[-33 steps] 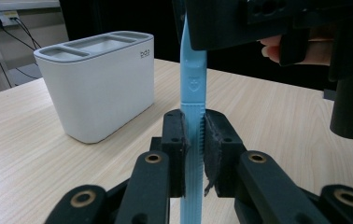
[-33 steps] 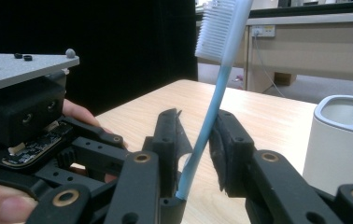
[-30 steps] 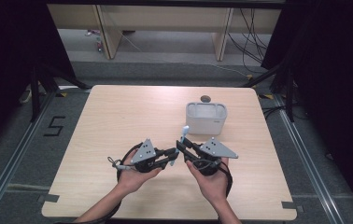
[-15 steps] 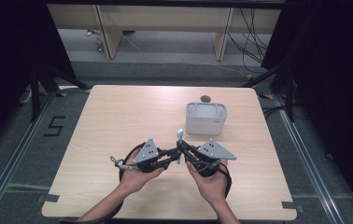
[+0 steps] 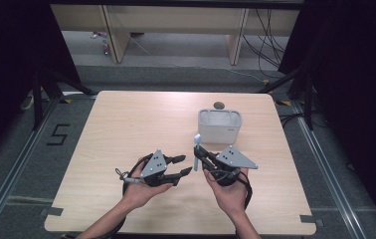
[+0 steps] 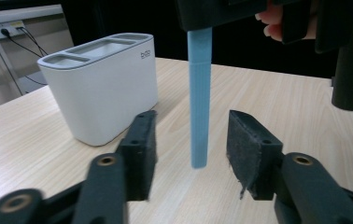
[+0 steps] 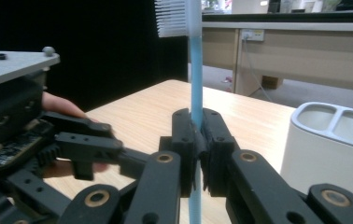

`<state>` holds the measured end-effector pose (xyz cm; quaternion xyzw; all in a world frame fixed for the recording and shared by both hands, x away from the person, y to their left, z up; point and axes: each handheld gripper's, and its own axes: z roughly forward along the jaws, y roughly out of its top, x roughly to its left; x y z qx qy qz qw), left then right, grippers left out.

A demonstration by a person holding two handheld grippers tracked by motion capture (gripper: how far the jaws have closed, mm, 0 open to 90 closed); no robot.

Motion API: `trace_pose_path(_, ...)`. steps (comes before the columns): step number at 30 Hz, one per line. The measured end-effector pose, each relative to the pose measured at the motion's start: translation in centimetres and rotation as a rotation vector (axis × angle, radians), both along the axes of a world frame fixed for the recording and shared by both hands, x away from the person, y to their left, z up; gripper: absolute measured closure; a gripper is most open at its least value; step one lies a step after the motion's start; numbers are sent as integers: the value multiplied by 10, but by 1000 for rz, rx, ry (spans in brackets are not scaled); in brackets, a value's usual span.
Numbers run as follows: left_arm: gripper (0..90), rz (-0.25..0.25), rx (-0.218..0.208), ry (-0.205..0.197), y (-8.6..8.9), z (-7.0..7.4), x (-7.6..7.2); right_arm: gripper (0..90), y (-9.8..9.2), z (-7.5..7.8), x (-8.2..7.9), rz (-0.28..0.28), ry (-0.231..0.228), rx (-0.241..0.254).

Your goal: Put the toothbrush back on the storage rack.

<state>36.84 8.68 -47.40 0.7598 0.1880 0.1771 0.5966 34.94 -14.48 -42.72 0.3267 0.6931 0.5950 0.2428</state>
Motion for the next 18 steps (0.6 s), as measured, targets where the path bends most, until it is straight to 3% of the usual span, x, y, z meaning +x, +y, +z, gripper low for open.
trace_pose_path(1,474,2,-6,0,1,-1,0,855,-1,0,1,-7,-13,-2)
trace_pose_path(2,454,10,12,3,4,-1,-1,855,-1,0,0,-5,13,24)
trace_pose_path(5,409,35,30,-5,11,-3,0,855,-6,2,2,-22,-23,0)
trace_pose_path(8,383,66,22,3,21,-5,0,855,-8,4,2,-23,-8,27)
trace_pose_path(10,363,77,28,8,25,-6,0,855,-10,5,3,-33,-11,12)
trace_pose_path(14,324,125,11,38,42,-13,-4,856,-16,8,5,-53,-25,24)
trace_pose_path(16,311,151,4,44,51,-16,-5,855,-17,9,4,-56,16,37)
trace_pose_path(18,307,177,-17,50,59,-18,-6,856,-19,10,5,-57,7,40)
